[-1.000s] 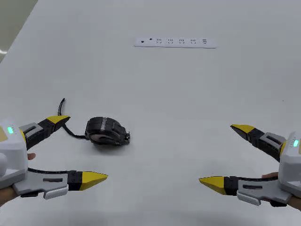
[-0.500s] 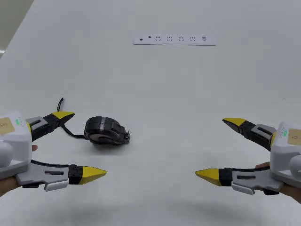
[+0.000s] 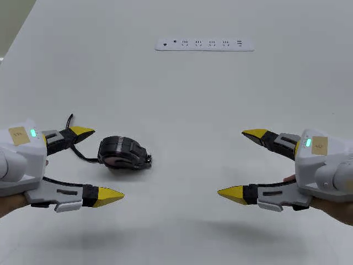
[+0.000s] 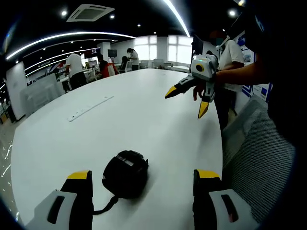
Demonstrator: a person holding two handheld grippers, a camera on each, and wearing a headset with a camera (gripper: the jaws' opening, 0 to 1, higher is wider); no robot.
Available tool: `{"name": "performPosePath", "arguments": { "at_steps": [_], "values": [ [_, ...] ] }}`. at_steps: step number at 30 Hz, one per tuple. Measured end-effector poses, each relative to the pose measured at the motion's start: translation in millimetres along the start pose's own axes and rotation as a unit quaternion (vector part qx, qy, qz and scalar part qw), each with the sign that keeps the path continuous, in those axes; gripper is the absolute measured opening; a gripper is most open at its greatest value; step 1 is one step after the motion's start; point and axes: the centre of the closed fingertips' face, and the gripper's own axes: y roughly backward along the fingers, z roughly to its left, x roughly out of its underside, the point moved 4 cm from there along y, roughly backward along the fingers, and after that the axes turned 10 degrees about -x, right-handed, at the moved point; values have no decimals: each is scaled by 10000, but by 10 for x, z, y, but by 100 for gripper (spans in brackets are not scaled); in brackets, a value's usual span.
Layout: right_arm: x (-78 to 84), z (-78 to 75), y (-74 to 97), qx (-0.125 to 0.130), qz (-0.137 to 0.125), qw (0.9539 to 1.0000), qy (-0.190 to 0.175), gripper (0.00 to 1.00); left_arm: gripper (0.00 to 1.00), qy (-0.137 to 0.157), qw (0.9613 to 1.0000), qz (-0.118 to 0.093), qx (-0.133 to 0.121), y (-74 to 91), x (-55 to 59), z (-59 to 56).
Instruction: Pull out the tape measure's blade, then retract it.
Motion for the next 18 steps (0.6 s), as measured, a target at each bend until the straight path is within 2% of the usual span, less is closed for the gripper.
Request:
{"name": "performPosePath", "arguments": {
  "at_steps": [10, 14, 18],
  "values": [
    [-57, -67, -200, -234, 50, 9995, 189, 72, 78, -155, 9995, 234, 140, -106, 72, 81],
    [-89, -86, -288, -342, -31, 9992, 179, 70, 76, -251, 9989, 340, 214, -151, 98, 95],
    [-90, -80, -381, -469, 21, 9985, 285, 68, 71, -266, 9982, 451, 276, -200, 163, 127]
  ]
}}
